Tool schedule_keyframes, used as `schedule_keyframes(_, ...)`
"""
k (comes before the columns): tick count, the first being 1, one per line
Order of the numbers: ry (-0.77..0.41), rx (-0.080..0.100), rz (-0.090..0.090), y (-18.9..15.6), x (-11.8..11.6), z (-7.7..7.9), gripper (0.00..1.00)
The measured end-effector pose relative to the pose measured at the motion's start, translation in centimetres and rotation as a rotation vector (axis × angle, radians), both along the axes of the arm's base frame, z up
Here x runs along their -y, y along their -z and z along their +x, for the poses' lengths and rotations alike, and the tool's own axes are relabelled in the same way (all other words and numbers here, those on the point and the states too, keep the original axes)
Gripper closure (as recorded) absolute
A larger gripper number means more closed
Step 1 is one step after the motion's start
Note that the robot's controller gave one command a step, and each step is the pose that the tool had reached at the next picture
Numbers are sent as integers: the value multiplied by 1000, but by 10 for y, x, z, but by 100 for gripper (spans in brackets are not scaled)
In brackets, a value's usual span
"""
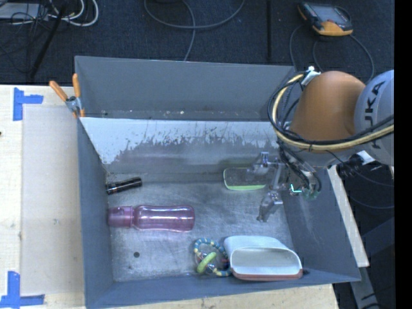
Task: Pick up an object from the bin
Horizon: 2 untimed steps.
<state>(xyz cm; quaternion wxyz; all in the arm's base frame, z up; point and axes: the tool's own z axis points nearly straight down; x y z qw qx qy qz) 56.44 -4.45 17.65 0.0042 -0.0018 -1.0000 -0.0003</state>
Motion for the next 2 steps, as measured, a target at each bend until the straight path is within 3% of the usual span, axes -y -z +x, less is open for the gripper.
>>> schedule_keyframes(1,-1,7,-1,-4,0,2,0)
schedule_keyframes(2,2,15,-1,41,1,-10,0)
